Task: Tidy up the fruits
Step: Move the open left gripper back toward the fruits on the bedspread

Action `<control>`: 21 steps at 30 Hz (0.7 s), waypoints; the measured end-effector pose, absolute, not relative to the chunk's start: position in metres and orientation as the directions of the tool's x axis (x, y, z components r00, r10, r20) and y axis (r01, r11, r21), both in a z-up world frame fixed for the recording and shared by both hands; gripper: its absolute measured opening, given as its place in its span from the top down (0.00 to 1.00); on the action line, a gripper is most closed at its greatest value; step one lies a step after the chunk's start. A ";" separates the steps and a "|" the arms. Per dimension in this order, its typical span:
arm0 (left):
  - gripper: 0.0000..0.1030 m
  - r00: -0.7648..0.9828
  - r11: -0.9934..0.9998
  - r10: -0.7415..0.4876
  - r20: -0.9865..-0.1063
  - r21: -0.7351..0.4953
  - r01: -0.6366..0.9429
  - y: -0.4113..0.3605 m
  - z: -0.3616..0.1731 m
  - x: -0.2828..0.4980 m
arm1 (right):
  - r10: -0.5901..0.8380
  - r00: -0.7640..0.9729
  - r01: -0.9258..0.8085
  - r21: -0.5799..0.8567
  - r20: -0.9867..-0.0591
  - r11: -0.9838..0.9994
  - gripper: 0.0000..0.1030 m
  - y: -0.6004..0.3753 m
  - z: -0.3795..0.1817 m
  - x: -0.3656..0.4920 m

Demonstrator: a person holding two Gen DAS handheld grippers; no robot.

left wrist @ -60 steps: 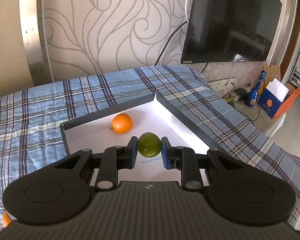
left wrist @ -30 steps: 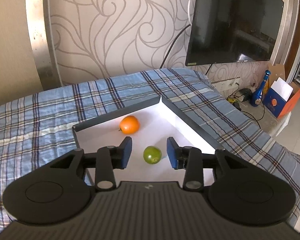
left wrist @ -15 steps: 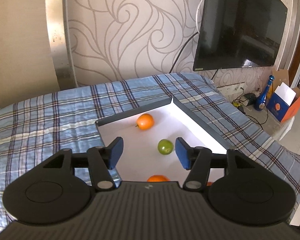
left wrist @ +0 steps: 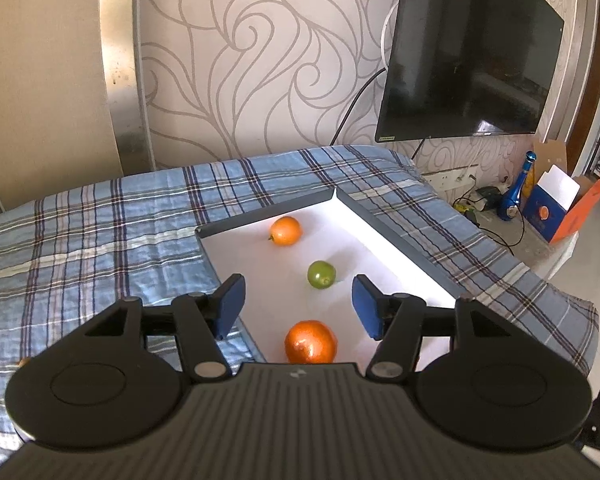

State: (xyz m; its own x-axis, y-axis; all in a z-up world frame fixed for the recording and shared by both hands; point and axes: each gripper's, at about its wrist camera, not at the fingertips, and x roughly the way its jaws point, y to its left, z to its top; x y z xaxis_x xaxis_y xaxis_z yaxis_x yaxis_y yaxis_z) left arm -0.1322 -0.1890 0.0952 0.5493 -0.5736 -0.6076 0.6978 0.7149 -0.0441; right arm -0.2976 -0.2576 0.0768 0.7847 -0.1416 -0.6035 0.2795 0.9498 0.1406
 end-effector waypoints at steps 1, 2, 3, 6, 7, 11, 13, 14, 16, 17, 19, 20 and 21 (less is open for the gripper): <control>0.37 0.551 0.714 -0.573 -0.606 -0.040 0.699 -0.187 0.095 -0.134 | -0.140 0.785 0.279 0.143 -0.604 0.950 0.74 -0.257 0.077 -0.297; 0.37 0.553 0.714 -0.573 -0.605 -0.037 0.699 -0.184 0.095 -0.135 | -0.137 0.785 0.277 0.145 -0.604 0.950 0.74 -0.257 0.076 -0.297; 0.35 0.556 0.715 -0.570 -0.605 -0.033 0.698 -0.182 0.095 -0.137 | -0.135 0.785 0.276 0.146 -0.605 0.950 0.74 -0.256 0.076 -0.296; 0.32 0.557 0.716 -0.570 -0.604 -0.033 0.697 -0.177 0.094 -0.140 | -0.125 0.785 0.268 0.150 -0.607 0.952 0.74 -0.255 0.075 -0.294; 0.32 0.558 0.717 -0.569 -0.604 -0.032 0.696 -0.175 0.094 -0.140 | -0.121 0.785 0.264 0.150 -0.607 0.953 0.74 -0.254 0.075 -0.293; 0.30 0.559 0.719 -0.574 -0.599 -0.042 0.693 -0.169 0.096 -0.143 | -0.112 0.787 0.251 0.150 -0.606 0.956 0.74 -0.251 0.075 -0.292; 0.26 0.560 0.718 -0.575 -0.596 -0.040 0.695 -0.168 0.097 -0.145 | -0.112 0.788 0.252 0.152 -0.606 0.956 0.74 -0.251 0.076 -0.292; 0.24 0.561 0.717 -0.576 -0.594 -0.038 0.696 -0.167 0.097 -0.146 | -0.113 0.787 0.255 0.152 -0.606 0.955 0.74 -0.251 0.076 -0.292; 0.21 0.564 0.719 -0.577 -0.591 -0.039 0.694 -0.166 0.097 -0.147 | -0.116 0.786 0.259 0.153 -0.607 0.954 0.74 -0.252 0.076 -0.292; 0.21 0.563 0.718 -0.578 -0.590 -0.041 0.694 -0.165 0.097 -0.147 | -0.117 0.786 0.260 0.153 -0.607 0.953 0.74 -0.252 0.076 -0.292; 0.19 0.563 0.719 -0.577 -0.592 -0.040 0.694 -0.164 0.097 -0.146 | -0.119 0.785 0.263 0.154 -0.607 0.952 0.74 -0.253 0.076 -0.291; 0.17 0.565 0.722 -0.573 -0.594 -0.038 0.691 -0.164 0.097 -0.146 | -0.120 0.785 0.264 0.154 -0.608 0.952 0.74 -0.253 0.076 -0.291; 0.14 0.567 0.724 -0.570 -0.595 -0.037 0.689 -0.164 0.097 -0.146 | -0.120 0.785 0.266 0.155 -0.608 0.952 0.74 -0.253 0.076 -0.291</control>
State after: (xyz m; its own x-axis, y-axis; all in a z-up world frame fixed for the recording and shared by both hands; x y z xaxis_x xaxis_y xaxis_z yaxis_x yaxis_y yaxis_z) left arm -0.1456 -0.1637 0.0967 0.5667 -0.5697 -0.5952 0.6887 0.7241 -0.0372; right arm -0.2910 -0.2533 0.0757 0.7849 -0.1204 -0.6079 0.2657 0.9516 0.1546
